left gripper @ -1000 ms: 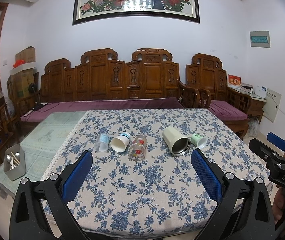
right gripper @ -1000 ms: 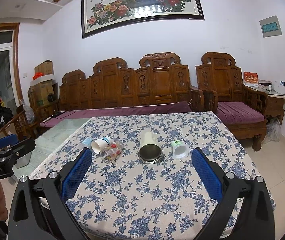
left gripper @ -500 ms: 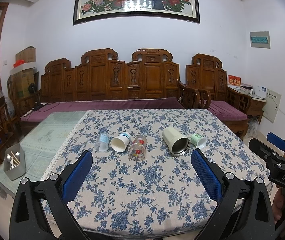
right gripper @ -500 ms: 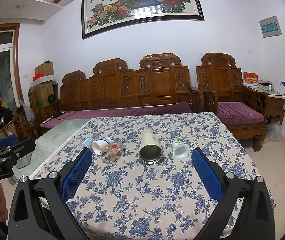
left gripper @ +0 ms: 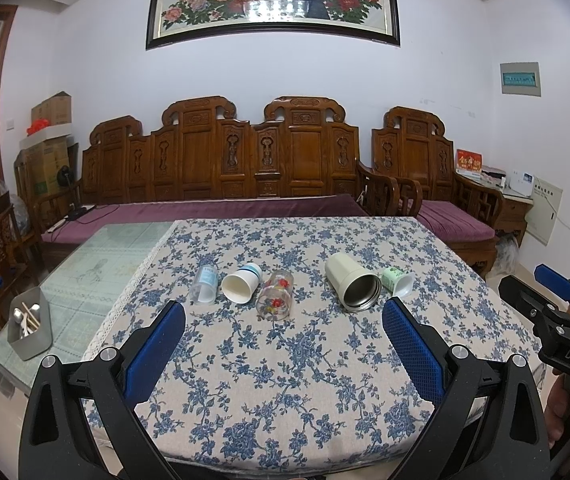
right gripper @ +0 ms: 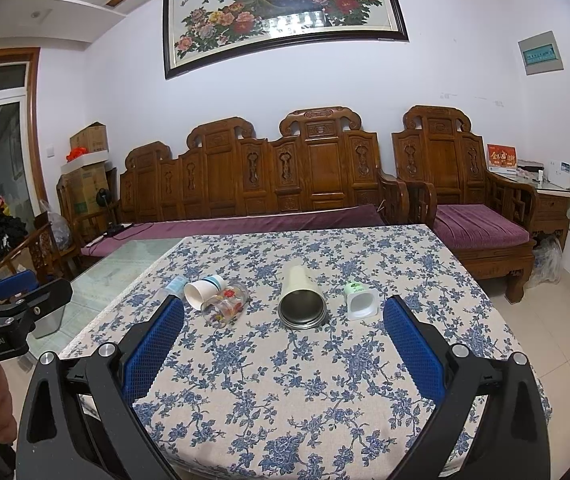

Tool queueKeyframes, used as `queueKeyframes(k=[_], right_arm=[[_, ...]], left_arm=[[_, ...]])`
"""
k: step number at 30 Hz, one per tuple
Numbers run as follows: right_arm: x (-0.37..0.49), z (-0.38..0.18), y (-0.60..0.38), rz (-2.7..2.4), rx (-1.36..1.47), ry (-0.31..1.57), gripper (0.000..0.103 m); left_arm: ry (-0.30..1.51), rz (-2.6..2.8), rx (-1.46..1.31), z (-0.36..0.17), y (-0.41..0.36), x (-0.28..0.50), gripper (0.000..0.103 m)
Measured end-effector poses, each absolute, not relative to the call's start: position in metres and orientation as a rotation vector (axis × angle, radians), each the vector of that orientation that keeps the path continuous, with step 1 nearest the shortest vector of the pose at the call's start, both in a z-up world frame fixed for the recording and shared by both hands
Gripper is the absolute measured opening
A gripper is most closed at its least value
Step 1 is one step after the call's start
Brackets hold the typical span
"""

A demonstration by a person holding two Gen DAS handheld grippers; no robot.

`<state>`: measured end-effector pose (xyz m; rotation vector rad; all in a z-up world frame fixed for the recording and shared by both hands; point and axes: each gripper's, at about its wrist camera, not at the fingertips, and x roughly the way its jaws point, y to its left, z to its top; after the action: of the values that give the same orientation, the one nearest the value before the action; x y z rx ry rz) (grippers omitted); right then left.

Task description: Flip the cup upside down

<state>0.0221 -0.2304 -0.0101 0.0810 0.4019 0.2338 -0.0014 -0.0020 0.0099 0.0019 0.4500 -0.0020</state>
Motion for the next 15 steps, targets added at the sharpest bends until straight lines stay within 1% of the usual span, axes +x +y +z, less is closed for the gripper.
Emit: queueKeyframes(k=[15], right_arm=[[0.034, -0.02, -0.229, 0.221, 0.081, 0.43, 0.101]], left_arm=[[0.49, -0.017, 0.002, -0.004, -0.001, 0.011, 0.095]])
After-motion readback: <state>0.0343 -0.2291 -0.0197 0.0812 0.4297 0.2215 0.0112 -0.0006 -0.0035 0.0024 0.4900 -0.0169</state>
